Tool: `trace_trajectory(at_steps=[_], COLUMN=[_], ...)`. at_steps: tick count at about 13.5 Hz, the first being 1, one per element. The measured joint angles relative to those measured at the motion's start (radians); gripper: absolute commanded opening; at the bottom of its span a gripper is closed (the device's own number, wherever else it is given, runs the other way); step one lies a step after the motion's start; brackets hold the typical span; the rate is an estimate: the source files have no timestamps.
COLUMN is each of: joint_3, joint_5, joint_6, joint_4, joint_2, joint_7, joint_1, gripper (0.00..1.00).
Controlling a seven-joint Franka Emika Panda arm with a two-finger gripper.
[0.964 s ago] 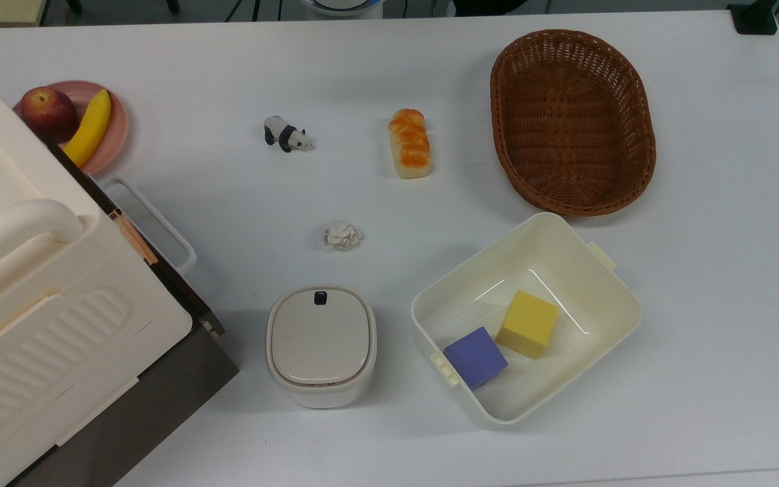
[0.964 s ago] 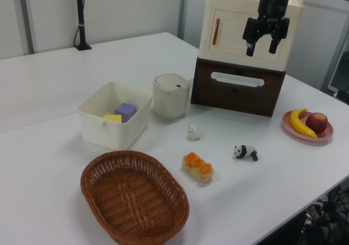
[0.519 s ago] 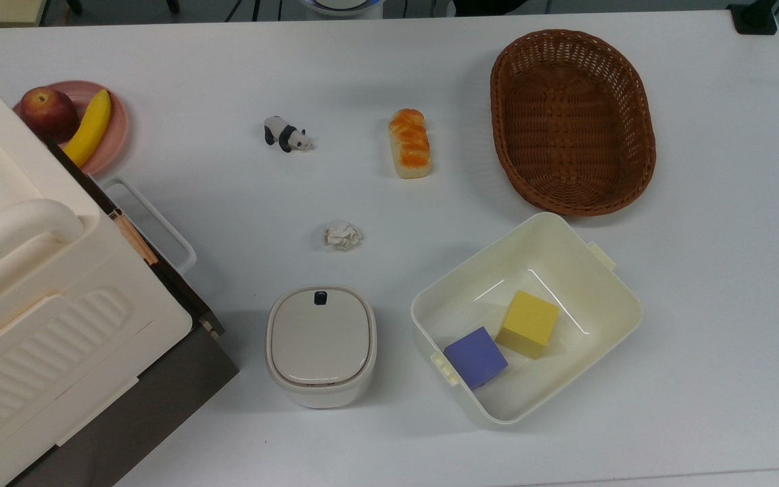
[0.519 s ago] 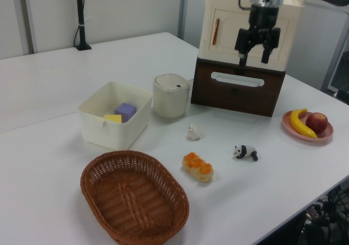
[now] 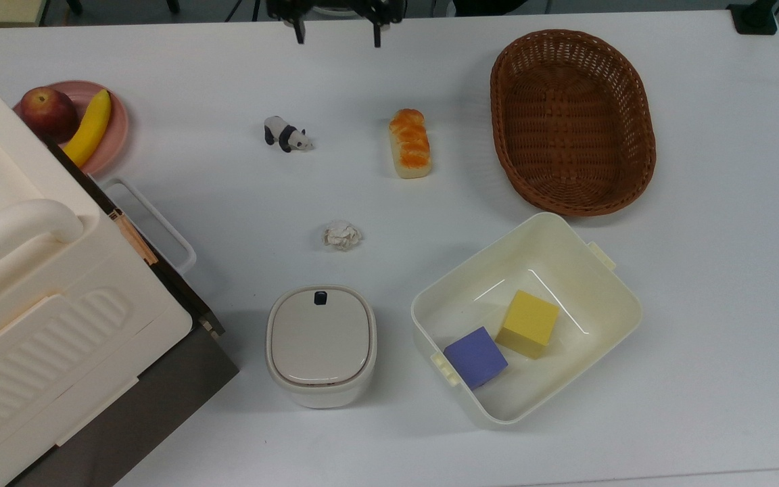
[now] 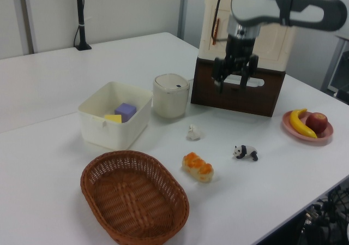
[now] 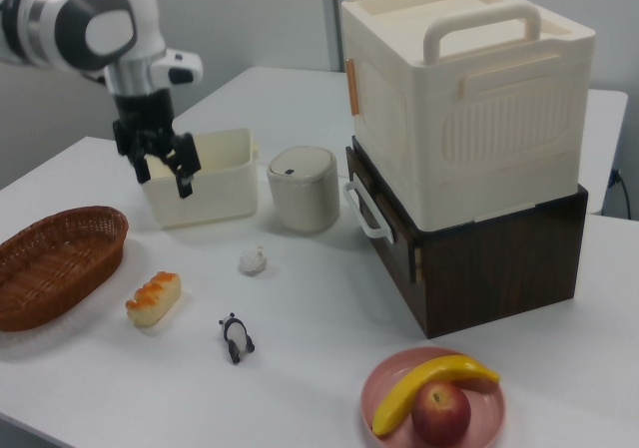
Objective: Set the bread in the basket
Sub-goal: 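Move the open gripper over the orange-topped bread roll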
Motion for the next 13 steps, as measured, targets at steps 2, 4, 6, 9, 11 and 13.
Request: trace_trajectory(at_steps=[2,4,6,9,11,13], joint_3=[0.002,0.004,0.004,0.006,0.012,0.015], joint_5=[0.000,0.000,0.000,0.000,0.000,0.000], joint_6=[0.099,0.198,0.266,0.309,0.349,0.384], joint_4=[-0.104,-0.205,-0.279,-0.318,-0.330,-0.330], joint_2=[-0.039,-0.072,-0.084,-0.064,-0.012,0.057], joint_7=[0.000,0.000,0.000,0.000,0.000,0.000], joint_1=[0.019,0.040,0.069,0.102,0.133,0.162], gripper=[1.00,1.00,1.00,1.00,1.00,1.00])
